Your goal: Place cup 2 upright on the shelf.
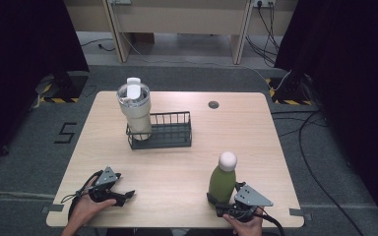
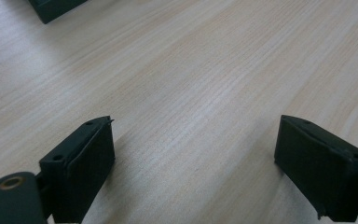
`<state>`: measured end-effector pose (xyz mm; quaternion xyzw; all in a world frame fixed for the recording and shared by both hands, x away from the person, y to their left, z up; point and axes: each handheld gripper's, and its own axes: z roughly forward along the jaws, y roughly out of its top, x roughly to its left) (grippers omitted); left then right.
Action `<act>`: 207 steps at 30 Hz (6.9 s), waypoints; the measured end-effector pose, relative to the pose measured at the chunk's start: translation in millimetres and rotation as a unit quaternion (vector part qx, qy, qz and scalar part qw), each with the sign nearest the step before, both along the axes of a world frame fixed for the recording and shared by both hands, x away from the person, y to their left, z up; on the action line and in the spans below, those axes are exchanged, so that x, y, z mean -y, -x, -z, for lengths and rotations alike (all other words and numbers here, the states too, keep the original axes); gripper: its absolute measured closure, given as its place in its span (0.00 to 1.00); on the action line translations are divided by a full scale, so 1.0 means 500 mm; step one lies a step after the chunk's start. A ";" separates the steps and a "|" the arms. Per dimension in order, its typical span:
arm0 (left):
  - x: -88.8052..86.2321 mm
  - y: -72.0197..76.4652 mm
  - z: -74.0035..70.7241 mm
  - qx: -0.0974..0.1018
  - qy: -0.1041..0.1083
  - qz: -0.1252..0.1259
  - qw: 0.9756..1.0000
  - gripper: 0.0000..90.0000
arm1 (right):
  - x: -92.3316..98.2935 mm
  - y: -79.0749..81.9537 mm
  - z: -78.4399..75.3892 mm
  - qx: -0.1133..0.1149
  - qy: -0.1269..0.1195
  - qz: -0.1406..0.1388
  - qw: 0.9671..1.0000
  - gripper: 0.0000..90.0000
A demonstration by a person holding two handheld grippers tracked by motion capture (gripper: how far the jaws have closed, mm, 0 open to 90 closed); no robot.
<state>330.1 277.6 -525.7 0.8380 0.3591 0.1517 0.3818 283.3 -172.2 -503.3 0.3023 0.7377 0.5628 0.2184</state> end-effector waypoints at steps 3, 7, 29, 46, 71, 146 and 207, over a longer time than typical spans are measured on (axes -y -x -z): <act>0.000 0.000 0.000 0.000 0.000 0.000 1.000 0.13 | -0.003 0.000 -0.013 0.013 0.009 0.002 1.000 0.23; 0.000 -0.001 0.000 0.000 0.000 -0.001 1.000 0.12 | -0.009 -0.009 -0.028 0.022 0.012 0.003 1.000 0.23; 0.000 -0.001 0.000 -0.001 -0.001 -0.002 1.000 0.12 | -0.039 -0.085 -0.063 0.038 0.007 -0.019 0.999 0.23; 0.000 -0.002 0.000 -0.001 -0.001 -0.002 1.000 0.11 | -0.057 -0.152 -0.109 0.049 0.015 -0.019 0.999 0.23; 0.000 -0.002 0.000 -0.002 -0.002 -0.001 1.000 0.11 | -0.139 -0.257 -0.162 0.054 -0.002 -0.034 0.998 0.23; 0.000 -0.003 -0.001 -0.003 -0.002 0.002 1.000 0.11 | -0.336 -0.481 -0.167 0.025 -0.001 -0.001 1.000 0.23; 0.000 -0.003 0.000 -0.001 -0.001 0.002 1.000 0.11 | -0.326 -0.475 -0.085 0.002 0.013 0.009 1.000 0.23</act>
